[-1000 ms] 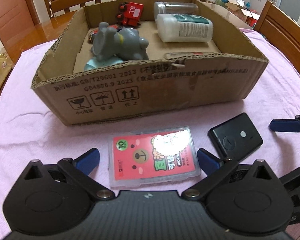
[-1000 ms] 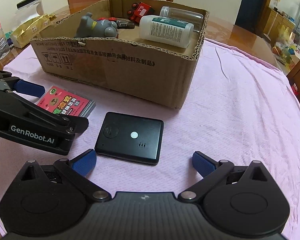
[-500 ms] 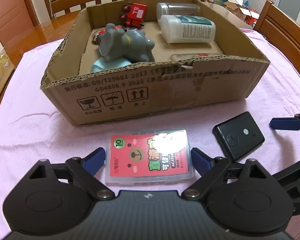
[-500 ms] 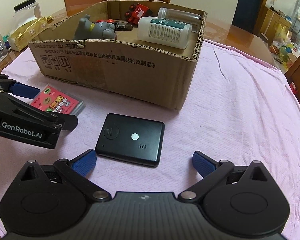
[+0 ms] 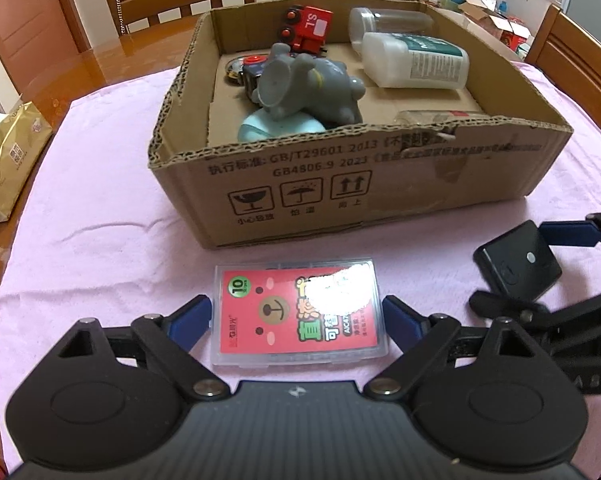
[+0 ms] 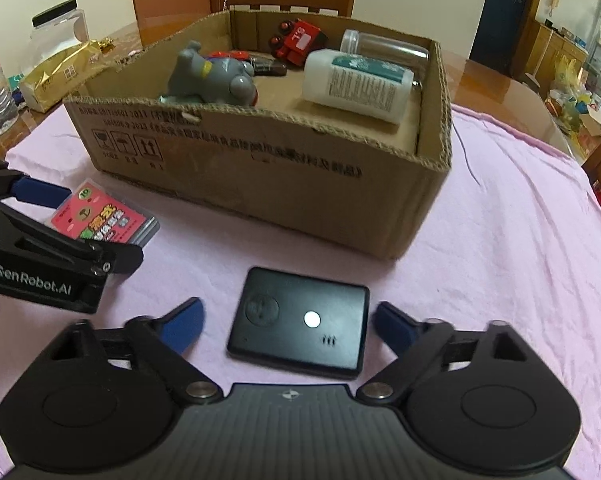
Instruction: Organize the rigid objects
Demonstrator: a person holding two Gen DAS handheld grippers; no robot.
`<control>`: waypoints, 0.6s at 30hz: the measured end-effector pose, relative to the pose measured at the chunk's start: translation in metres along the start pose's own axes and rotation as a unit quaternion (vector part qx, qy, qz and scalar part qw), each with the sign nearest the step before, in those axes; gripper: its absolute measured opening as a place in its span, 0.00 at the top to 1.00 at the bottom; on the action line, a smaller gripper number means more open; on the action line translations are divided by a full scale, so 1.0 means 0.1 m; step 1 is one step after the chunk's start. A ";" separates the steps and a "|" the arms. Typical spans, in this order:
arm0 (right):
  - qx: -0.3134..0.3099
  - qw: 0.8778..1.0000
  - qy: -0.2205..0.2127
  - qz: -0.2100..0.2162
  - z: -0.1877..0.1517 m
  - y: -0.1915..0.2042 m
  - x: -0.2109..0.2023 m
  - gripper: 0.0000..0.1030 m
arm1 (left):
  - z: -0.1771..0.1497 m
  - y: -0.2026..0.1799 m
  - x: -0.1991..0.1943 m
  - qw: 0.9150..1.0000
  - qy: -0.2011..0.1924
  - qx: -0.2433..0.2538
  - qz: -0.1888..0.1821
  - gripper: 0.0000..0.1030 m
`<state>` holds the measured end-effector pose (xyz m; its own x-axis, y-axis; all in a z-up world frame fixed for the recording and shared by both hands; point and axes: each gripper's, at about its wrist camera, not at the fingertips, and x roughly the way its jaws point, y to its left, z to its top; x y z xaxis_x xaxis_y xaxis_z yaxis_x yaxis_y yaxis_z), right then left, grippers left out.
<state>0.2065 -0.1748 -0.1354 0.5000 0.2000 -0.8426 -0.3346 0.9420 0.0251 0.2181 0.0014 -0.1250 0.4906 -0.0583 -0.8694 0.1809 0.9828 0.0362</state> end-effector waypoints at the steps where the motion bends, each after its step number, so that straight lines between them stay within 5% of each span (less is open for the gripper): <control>1: 0.001 1.000 0.000 -0.001 0.02 0.00 0.00 0.19 | 0.00 0.00 0.00 1.000 0.000 0.003 0.000 0.12; 3: 0.004 1.000 0.000 -0.004 0.05 -0.01 -0.02 0.28 | 0.00 -0.01 0.00 1.000 -0.001 0.012 0.000 0.12; 18: -0.046 0.999 0.020 0.012 0.16 -0.06 -0.30 0.28 | 0.14 0.04 -0.36 0.995 -0.007 0.095 -0.033 0.12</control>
<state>0.2065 -0.1823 -0.1021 0.4602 0.2092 -0.8628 -0.4188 0.9081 -0.0031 0.2130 0.0046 -0.0871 0.4836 -0.1249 -0.8663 0.3694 0.9264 0.0726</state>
